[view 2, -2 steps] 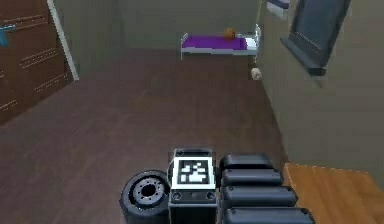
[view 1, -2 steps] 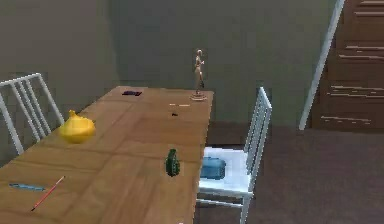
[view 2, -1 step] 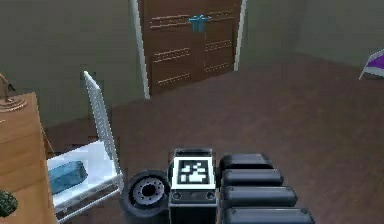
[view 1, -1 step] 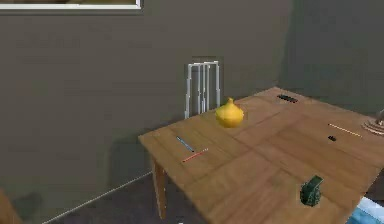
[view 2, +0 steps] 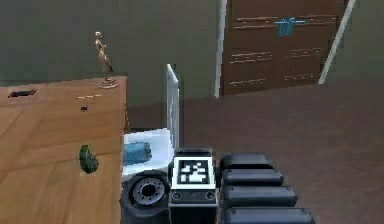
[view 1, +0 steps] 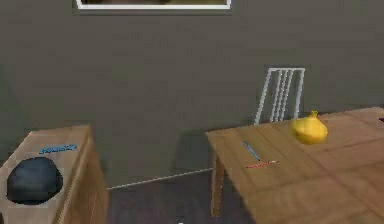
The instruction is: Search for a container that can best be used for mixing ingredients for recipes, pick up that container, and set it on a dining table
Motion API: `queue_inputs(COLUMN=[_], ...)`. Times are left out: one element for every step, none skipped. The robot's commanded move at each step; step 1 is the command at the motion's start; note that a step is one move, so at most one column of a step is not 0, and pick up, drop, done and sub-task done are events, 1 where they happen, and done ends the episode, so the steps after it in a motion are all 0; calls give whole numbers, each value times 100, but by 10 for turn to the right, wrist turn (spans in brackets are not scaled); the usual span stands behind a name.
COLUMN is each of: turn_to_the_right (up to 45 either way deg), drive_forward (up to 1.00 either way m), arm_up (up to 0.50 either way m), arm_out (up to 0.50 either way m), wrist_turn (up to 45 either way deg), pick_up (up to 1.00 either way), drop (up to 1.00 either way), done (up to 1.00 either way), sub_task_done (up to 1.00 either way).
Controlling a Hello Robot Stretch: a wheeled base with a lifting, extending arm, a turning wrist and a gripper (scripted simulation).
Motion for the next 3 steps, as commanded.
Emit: queue_inputs(turn_to_the_right=[0,450,120], drive_forward=[60,0,0], arm_up=[0,0,0], arm_out=[0,0,0], wrist_turn=[0,0,0], pick_up=[0,0,0], drop=[0,0,0], done=[0,0,0], sub_task_done=[0,0,0])
